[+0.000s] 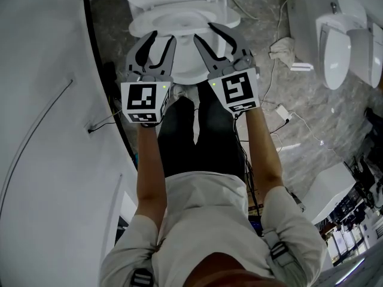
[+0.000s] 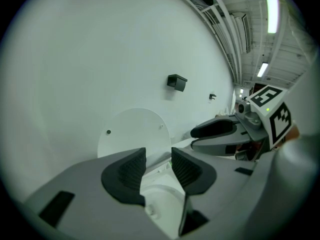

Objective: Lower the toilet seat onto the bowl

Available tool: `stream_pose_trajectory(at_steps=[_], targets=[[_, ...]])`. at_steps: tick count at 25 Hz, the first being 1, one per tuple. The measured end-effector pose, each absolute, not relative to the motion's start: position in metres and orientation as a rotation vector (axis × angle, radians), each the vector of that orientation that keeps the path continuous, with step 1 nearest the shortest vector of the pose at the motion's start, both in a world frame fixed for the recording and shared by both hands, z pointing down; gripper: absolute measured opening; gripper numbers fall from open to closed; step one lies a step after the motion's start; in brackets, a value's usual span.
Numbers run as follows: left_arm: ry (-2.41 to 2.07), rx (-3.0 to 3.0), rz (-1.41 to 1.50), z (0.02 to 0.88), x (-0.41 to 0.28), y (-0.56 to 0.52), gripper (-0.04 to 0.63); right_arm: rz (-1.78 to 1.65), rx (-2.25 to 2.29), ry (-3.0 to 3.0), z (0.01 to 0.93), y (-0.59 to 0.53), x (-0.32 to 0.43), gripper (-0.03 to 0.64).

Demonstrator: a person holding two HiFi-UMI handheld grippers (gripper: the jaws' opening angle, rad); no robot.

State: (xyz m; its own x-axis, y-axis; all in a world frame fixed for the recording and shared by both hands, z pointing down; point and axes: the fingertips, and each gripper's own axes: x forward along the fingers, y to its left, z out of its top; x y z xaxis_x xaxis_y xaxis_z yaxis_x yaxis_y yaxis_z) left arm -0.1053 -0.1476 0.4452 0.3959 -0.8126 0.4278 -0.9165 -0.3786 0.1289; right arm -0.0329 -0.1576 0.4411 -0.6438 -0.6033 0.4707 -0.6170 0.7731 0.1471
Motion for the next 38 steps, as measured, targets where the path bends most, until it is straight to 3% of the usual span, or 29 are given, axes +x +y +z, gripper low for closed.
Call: stream_pose_trajectory(at_steps=[16, 38], targets=[[-1.475, 2.292, 0.405, 0.468, -0.098, -0.103, 0.160, 0.250, 0.965, -2.513, 0.459, -0.113, -0.021, 0.173], [-1.456, 2.242, 0.400, 0.491, -0.090, -0.067, 0.160, 0.340, 1.002, -2.474, 0.483, -0.081, -0.005, 0.104]])
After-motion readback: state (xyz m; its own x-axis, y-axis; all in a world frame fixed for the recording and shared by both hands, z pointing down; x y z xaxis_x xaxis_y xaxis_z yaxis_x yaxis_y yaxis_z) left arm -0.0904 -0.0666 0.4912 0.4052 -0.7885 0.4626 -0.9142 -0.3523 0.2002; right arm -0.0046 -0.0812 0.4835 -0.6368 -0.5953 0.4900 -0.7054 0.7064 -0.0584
